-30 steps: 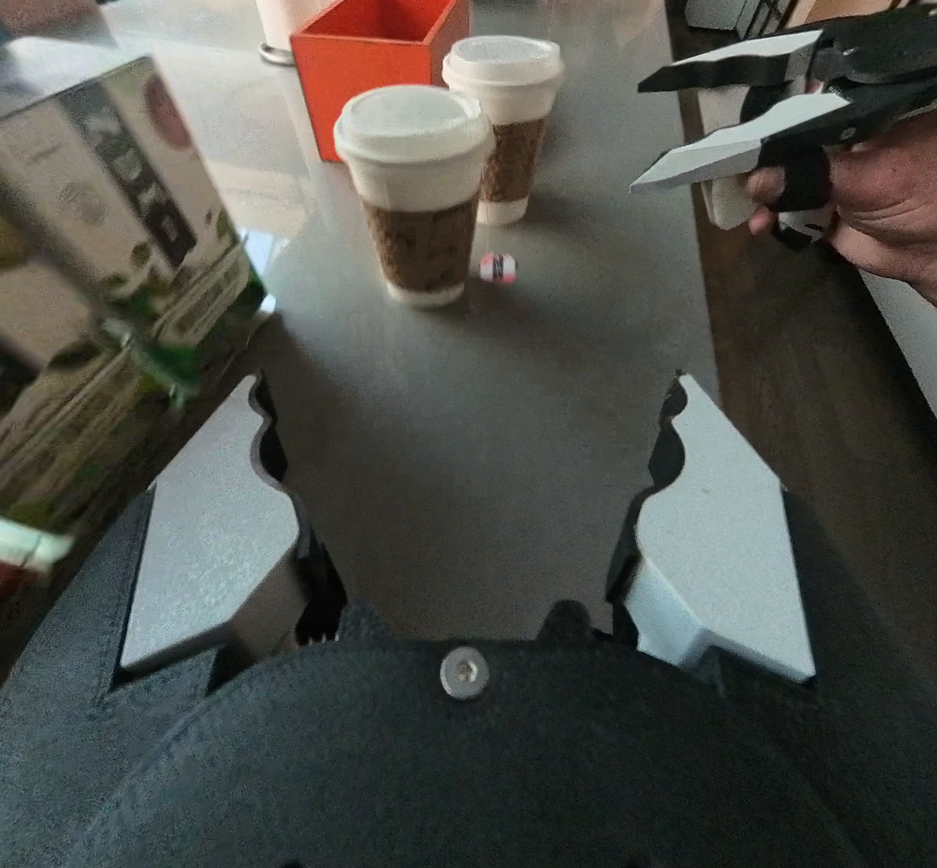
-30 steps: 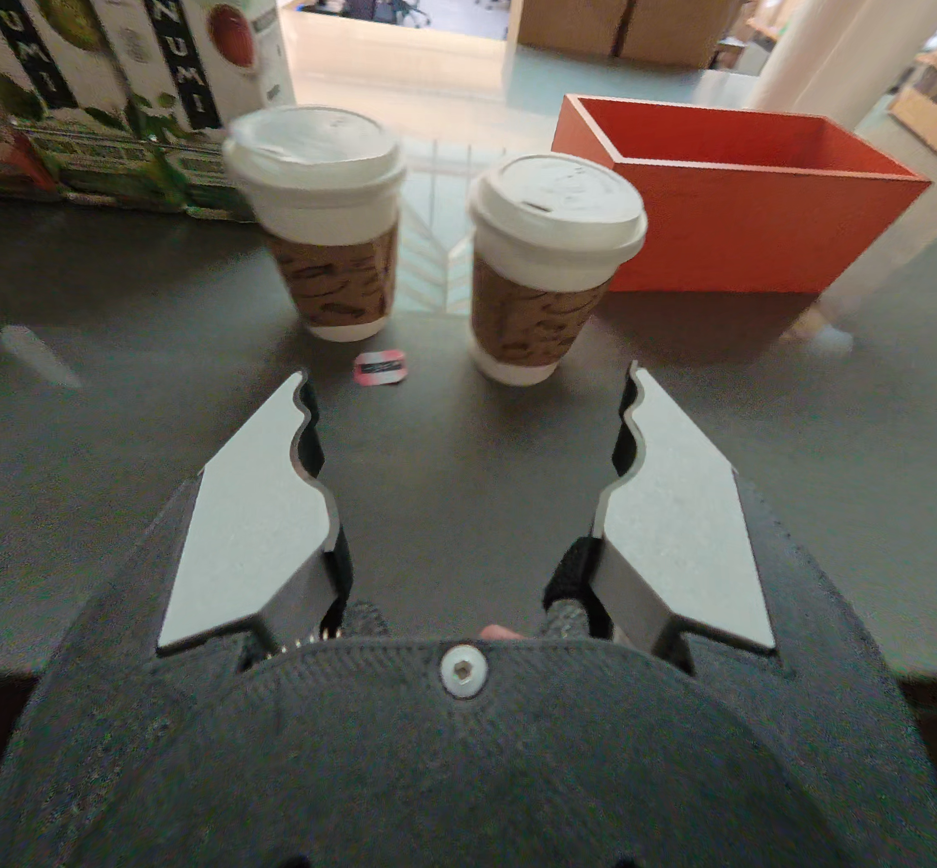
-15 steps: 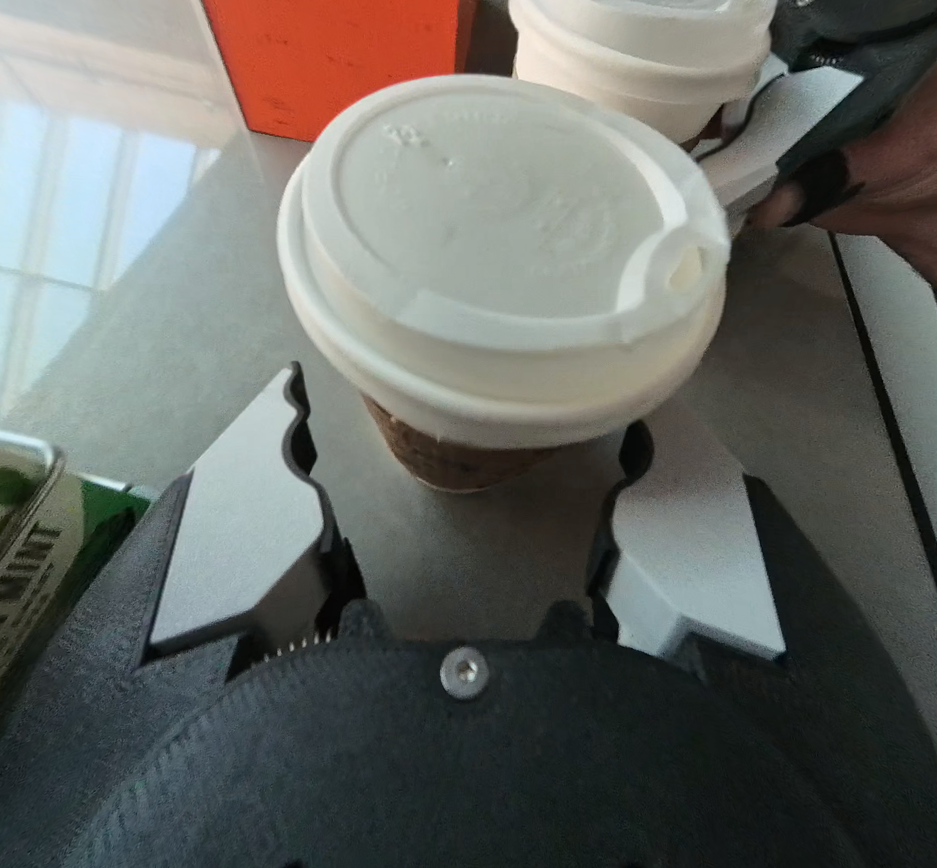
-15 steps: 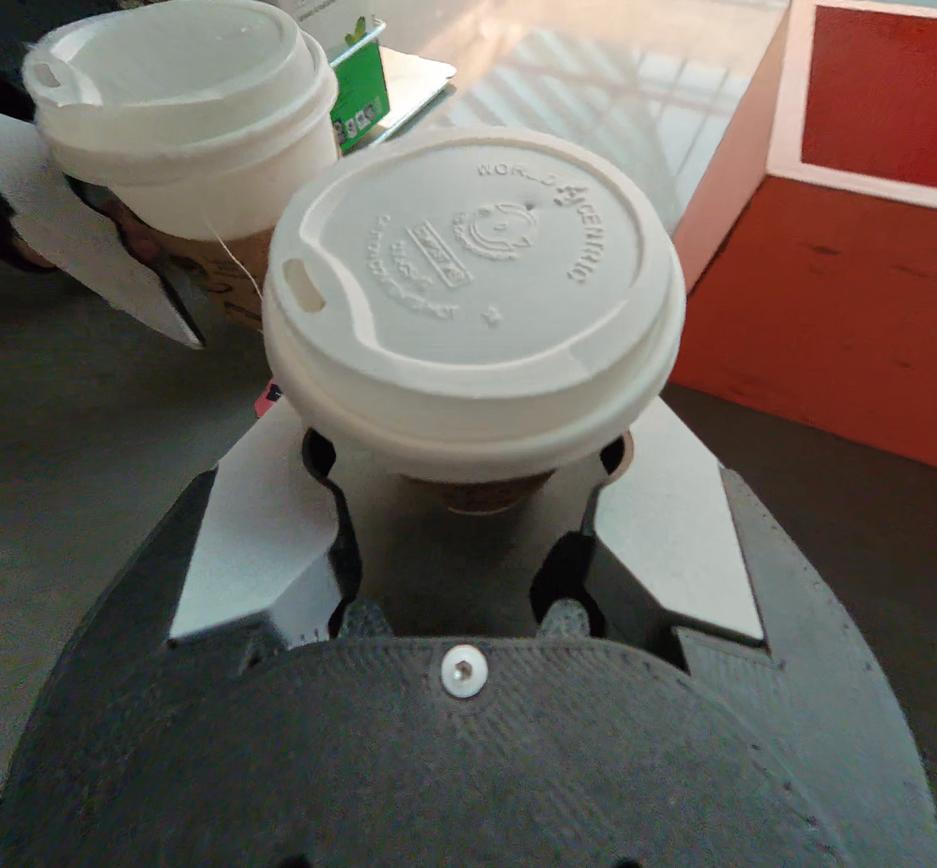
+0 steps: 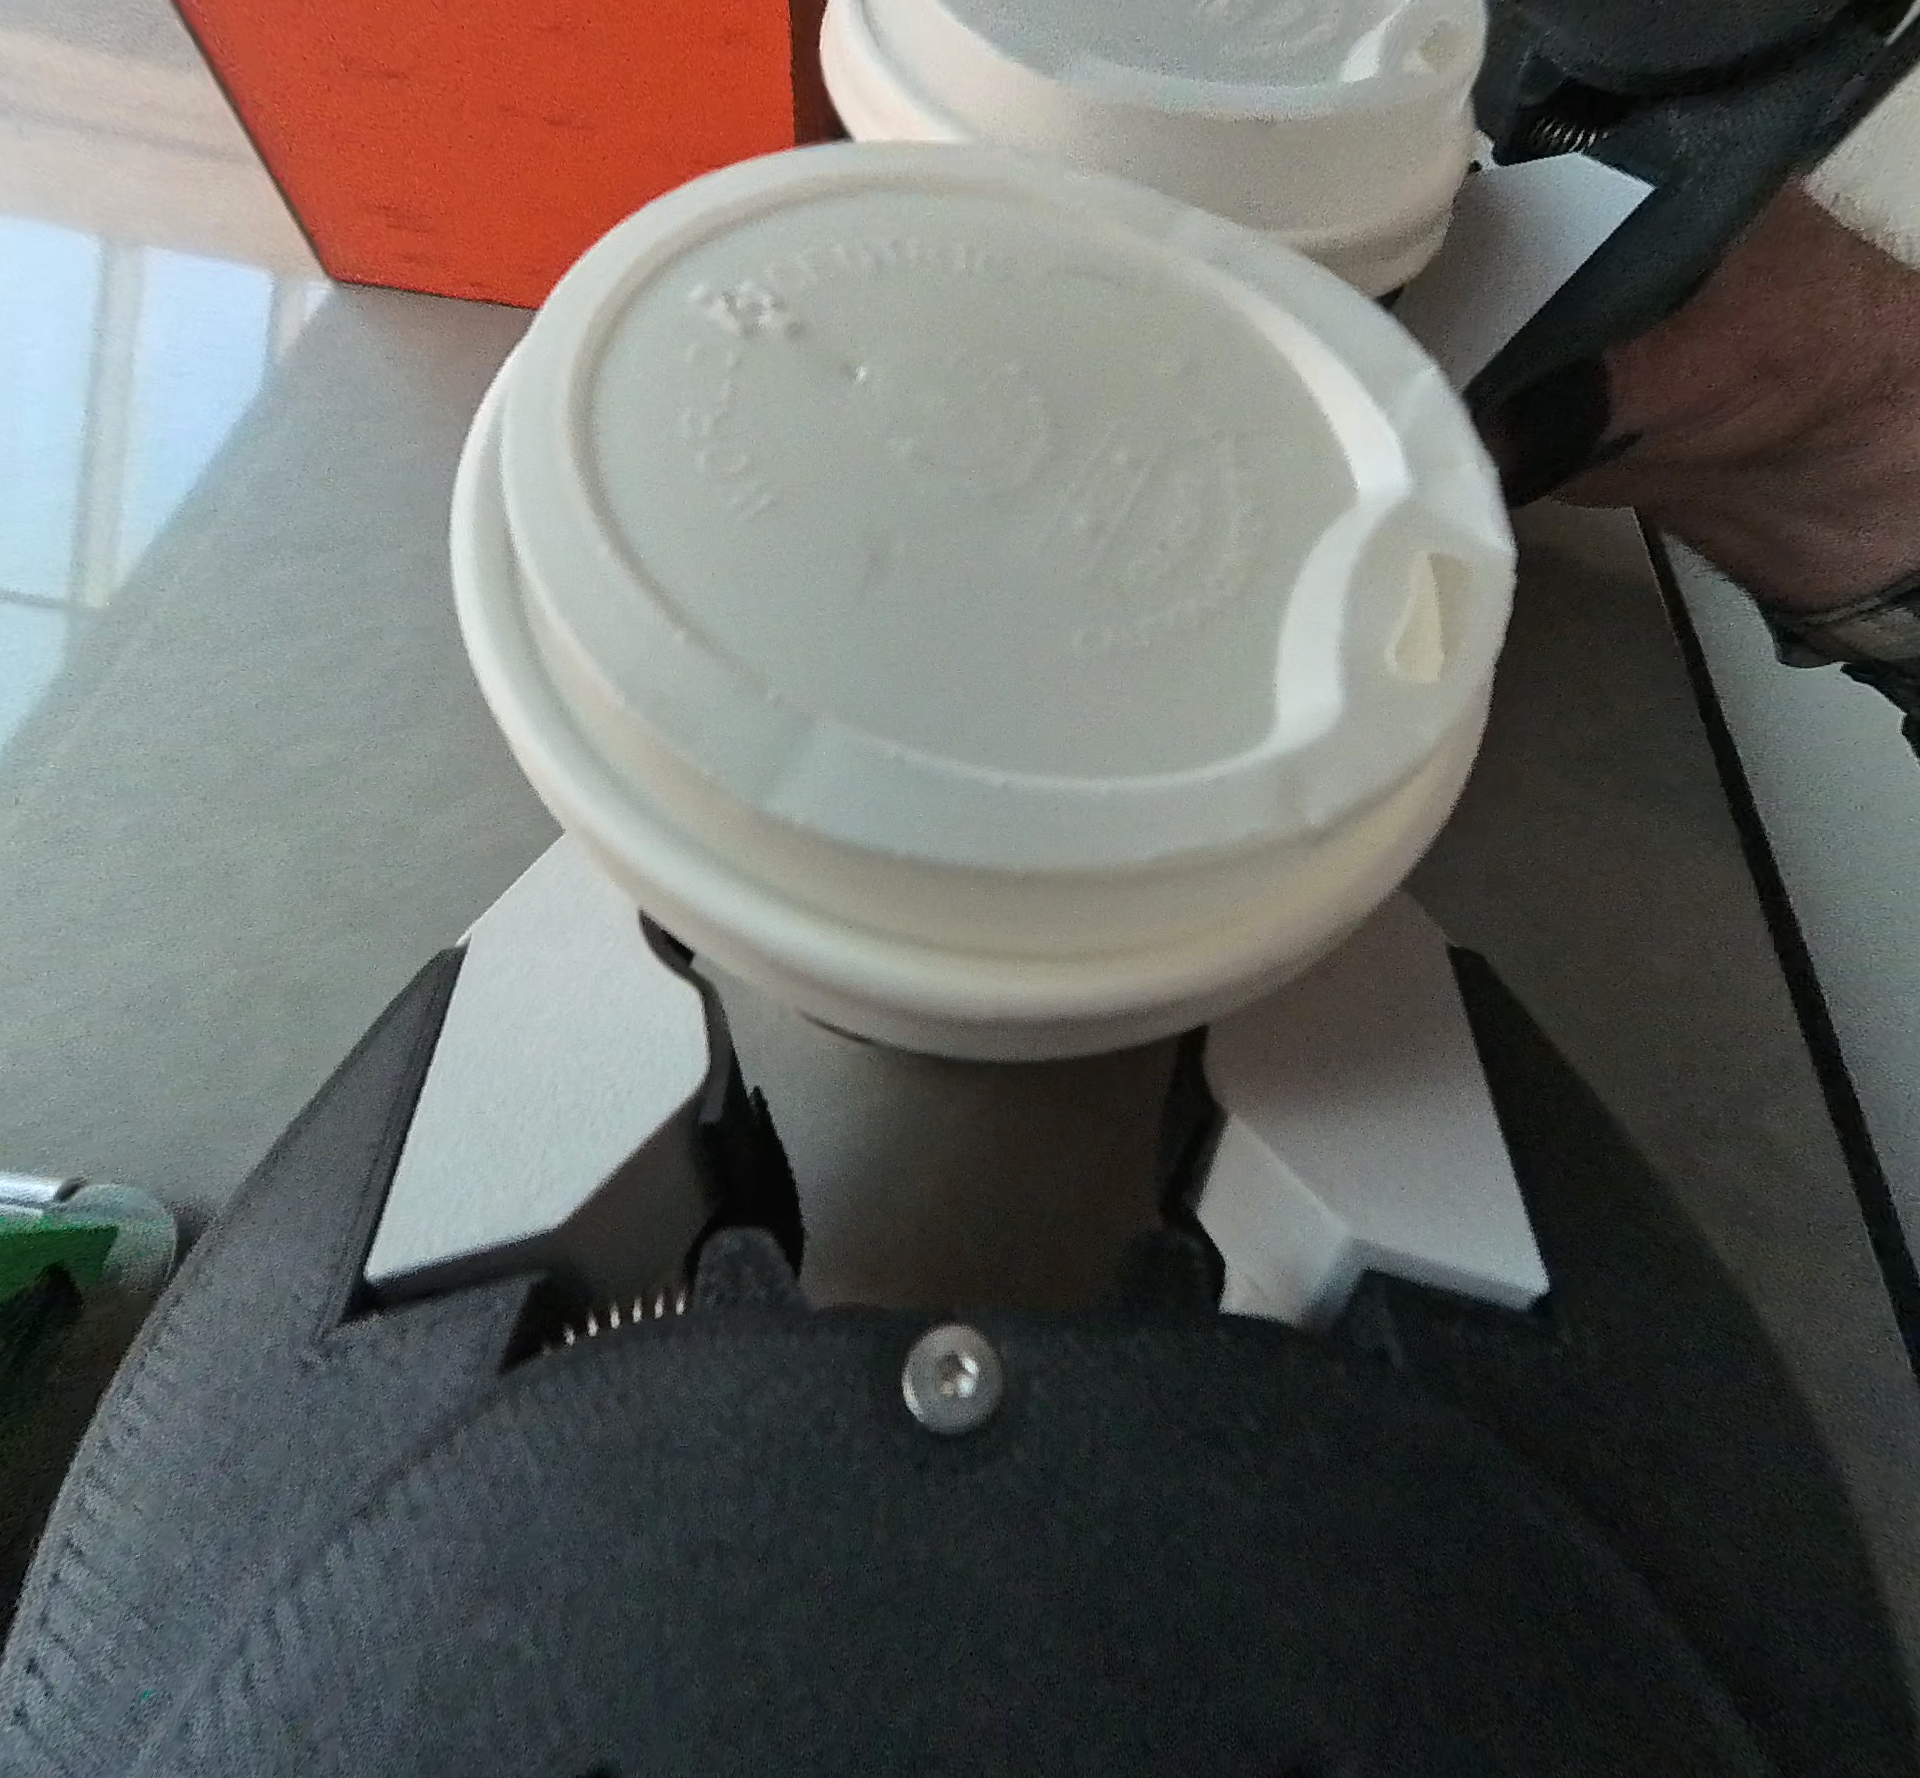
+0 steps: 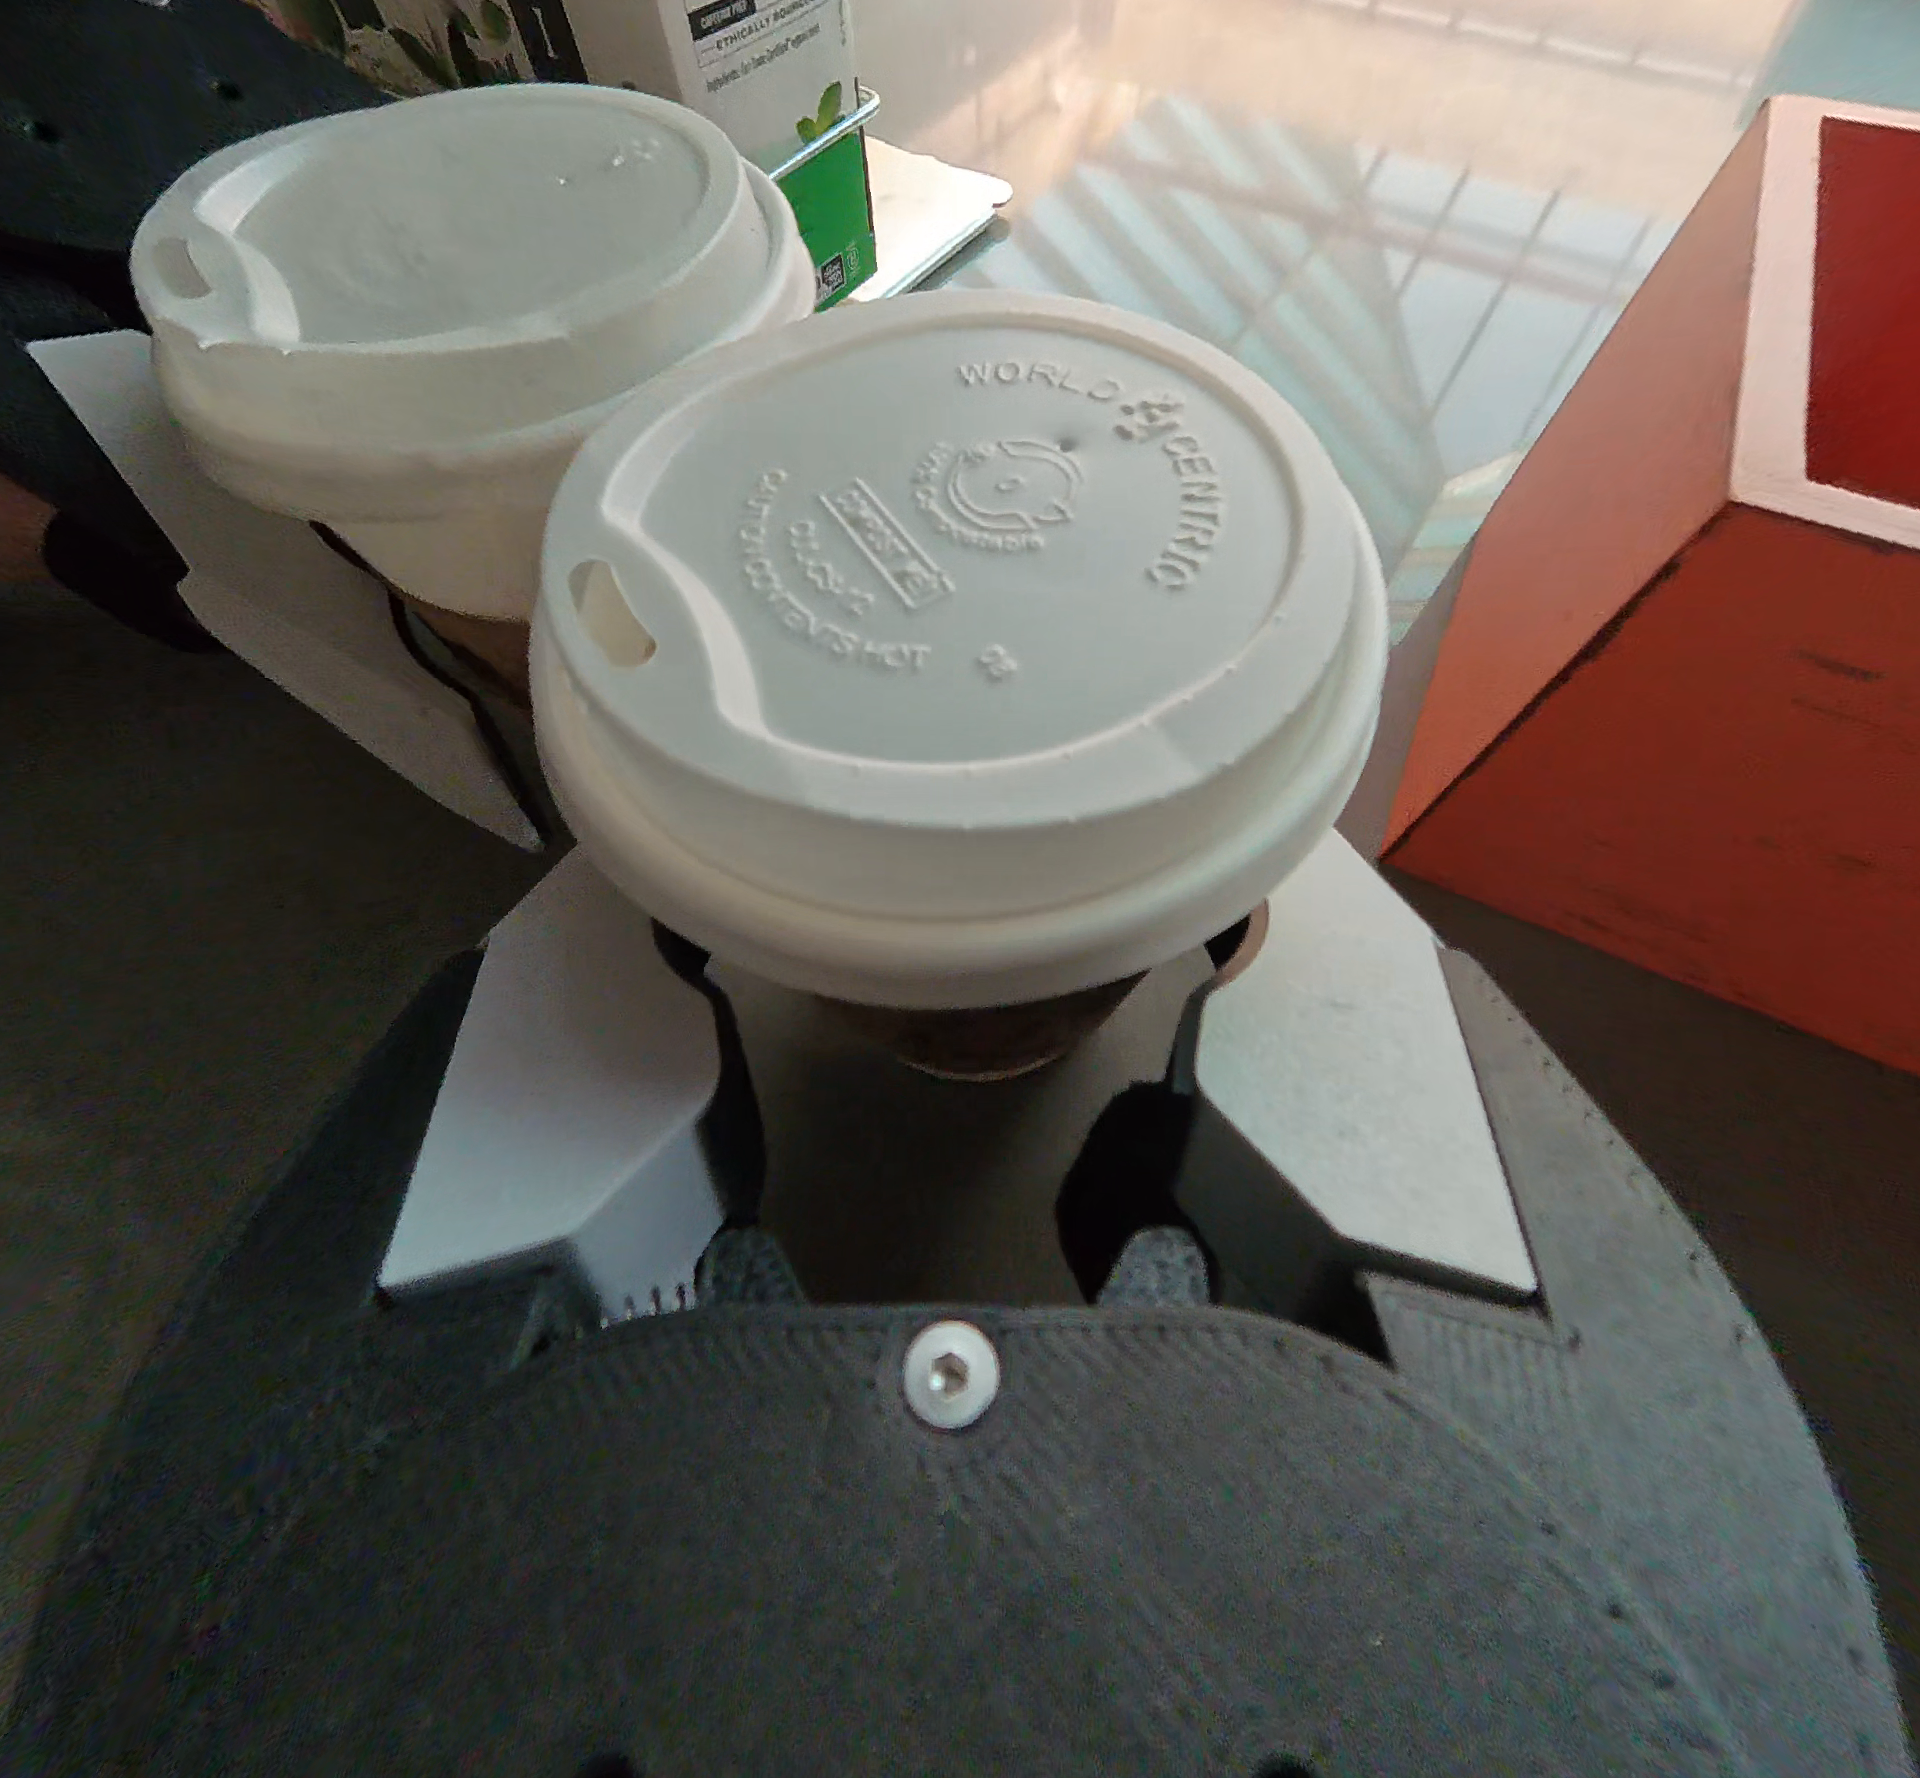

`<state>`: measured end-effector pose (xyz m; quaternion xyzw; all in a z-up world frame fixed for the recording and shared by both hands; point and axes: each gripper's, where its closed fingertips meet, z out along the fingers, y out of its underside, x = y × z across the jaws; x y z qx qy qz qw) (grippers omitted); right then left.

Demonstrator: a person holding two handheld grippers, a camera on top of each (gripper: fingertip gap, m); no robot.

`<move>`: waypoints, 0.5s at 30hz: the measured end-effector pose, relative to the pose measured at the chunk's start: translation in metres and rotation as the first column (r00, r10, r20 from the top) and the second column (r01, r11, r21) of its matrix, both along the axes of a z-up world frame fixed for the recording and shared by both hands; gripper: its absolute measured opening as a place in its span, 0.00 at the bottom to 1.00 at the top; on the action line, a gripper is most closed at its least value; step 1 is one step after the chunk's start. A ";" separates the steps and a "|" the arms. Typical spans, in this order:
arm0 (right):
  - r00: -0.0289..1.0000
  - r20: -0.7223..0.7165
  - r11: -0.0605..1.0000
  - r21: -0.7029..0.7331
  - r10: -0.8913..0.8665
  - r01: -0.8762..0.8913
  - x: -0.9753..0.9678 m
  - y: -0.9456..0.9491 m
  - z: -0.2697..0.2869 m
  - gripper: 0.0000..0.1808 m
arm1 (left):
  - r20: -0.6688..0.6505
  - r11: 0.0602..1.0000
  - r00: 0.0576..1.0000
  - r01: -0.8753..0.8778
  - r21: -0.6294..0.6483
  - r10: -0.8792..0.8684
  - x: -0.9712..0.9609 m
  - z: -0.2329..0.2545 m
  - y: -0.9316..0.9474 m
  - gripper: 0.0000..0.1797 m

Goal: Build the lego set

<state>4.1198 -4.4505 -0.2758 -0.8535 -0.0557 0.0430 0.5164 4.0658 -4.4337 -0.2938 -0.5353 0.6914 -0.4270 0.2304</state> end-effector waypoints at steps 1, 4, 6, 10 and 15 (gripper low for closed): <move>1.000 0.002 1.000 0.002 -0.003 0.003 0.000 0.000 0.000 0.51 | 0.003 1.000 1.000 0.000 0.006 0.000 -0.001 0.000 0.000 0.53; 1.000 -0.001 1.000 0.006 0.003 -0.003 -0.004 -0.001 0.001 0.51 | 0.007 1.000 1.000 0.008 0.010 -0.008 -0.003 0.000 -0.002 0.52; 1.000 -0.003 1.000 0.020 0.002 -0.002 -0.005 -0.004 0.003 0.51 | 0.011 1.000 1.000 0.011 0.007 -0.011 -0.006 0.001 -0.003 0.52; 0.999 -0.022 0.999 0.027 0.025 -0.024 -0.014 -0.008 0.005 0.51 | 0.022 0.999 0.999 0.032 0.001 -0.032 -0.013 0.004 -0.006 0.53; 0.998 -0.015 0.998 -0.010 0.058 -0.058 -0.026 -0.014 -0.001 0.52 | -0.019 0.997 0.997 0.077 -0.032 -0.078 -0.024 -0.001 -0.018 0.57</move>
